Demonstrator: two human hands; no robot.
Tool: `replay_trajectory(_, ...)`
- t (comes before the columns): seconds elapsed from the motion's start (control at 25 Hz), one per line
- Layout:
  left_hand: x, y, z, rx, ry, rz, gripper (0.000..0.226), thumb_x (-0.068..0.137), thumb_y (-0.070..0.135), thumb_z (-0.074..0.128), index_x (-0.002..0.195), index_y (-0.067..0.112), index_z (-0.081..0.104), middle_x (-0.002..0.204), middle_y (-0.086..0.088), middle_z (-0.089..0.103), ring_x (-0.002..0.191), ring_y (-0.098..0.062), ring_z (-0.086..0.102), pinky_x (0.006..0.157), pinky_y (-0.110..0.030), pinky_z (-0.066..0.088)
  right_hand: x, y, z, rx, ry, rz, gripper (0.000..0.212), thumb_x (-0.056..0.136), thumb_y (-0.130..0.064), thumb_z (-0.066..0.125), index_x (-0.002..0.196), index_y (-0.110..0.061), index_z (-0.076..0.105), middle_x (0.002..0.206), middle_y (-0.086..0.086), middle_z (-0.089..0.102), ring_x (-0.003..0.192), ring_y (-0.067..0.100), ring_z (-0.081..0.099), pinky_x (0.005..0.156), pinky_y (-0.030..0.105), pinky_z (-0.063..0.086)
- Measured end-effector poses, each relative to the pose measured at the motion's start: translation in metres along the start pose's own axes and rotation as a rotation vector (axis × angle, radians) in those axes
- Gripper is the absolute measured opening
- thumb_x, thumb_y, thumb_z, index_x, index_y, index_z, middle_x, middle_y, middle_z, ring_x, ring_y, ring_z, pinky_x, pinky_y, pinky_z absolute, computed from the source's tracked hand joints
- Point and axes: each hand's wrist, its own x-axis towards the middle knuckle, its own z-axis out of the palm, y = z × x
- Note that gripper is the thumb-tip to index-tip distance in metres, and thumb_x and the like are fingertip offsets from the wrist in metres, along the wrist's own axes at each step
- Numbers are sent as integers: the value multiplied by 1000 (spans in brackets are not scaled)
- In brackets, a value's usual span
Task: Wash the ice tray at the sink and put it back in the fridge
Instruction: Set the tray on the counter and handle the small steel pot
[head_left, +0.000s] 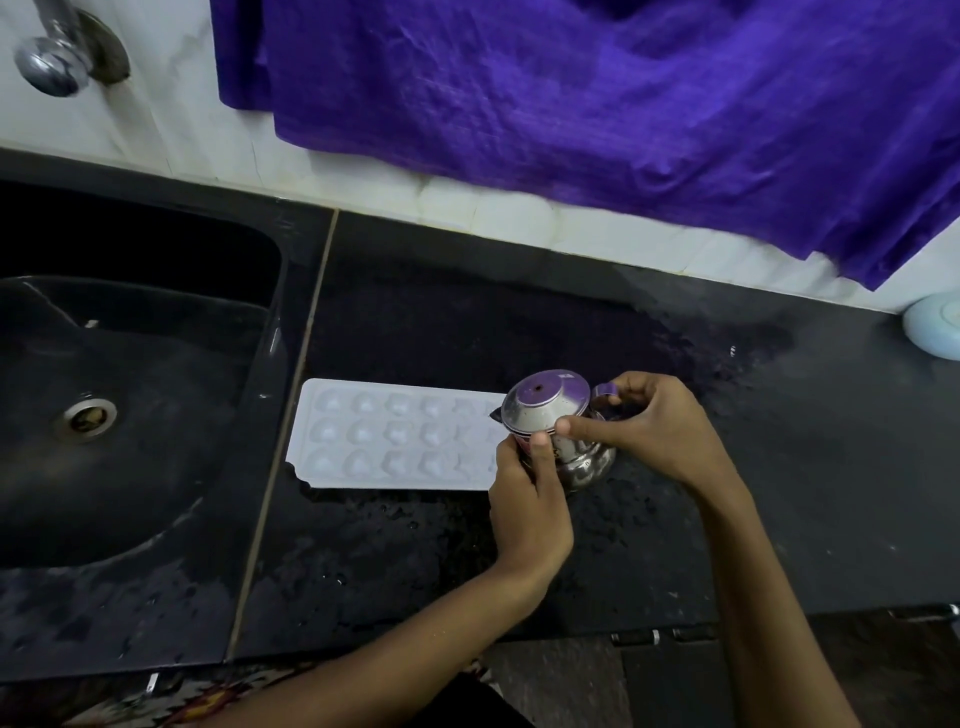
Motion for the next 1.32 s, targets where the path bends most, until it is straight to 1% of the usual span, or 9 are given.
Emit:
replay_trajectory(0.2,1,-5,0,-7,-20,-76,39,97,44,31,111,15,53,98,5,63,86,-4,56,70,-20,42,0,1,5,-131,31,19,63,37,-73,71,70,-20,65,66,-6,68,54,0,56,54,19,39)
replay_trajectory(0.36,1,-4,-2,-9,-20,-96,40,97,45,30,112,16,53,91,12,60,83,1,55,65,-14,41,2,2,7,-160,36,15,63,37,-75,68,68,-21,64,63,-7,65,49,-1,52,53,19,37)
replay_trajectory(0.64,0,-3,-3,-22,-27,-107,42,96,45,30,114,15,52,95,8,61,86,-1,55,66,-16,41,0,0,8,-160,42,3,61,37,-76,68,65,-21,62,56,-8,62,46,-3,50,50,17,34)
replay_trajectory(0.72,-2,-2,-4,-29,-28,-97,40,97,45,31,115,15,52,98,6,62,88,-2,56,68,-17,42,-1,1,8,-131,48,0,62,36,-76,69,65,-21,62,58,-7,64,50,-1,53,52,20,39)
replay_trajectory(0.84,-6,4,-5,-2,-19,-28,37,95,44,34,113,16,51,96,8,61,84,0,56,67,-14,42,-8,5,5,9,67,16,62,35,-70,76,67,-19,63,71,0,71,69,14,67,67,39,55)
replay_trajectory(0.96,-13,7,-7,37,-16,26,30,94,45,37,108,22,49,85,14,57,74,6,54,59,-8,41,-17,8,1,99,66,4,49,39,-62,80,62,-23,60,77,5,72,77,22,69,76,49,56)
replay_trajectory(1.04,-20,6,-8,47,-20,22,25,94,45,37,104,24,48,81,14,56,70,10,54,57,-6,41,-22,8,0,91,60,-10,55,40,-63,79,66,-18,61,77,4,72,77,24,68,75,49,55)
replay_trajectory(1.24,-26,-5,-11,52,-39,-69,34,96,44,31,108,18,49,88,9,59,79,-3,55,65,-21,41,-28,6,8,-60,39,-19,60,39,-70,70,69,-19,62,68,-5,67,61,3,59,59,22,43)
replay_trajectory(1.32,-25,-8,-11,53,-37,-100,35,96,44,30,109,18,49,89,10,59,81,-3,55,65,-22,41,-28,6,12,-97,39,-13,59,40,-69,69,70,-18,61,67,-7,66,60,2,58,58,19,39)
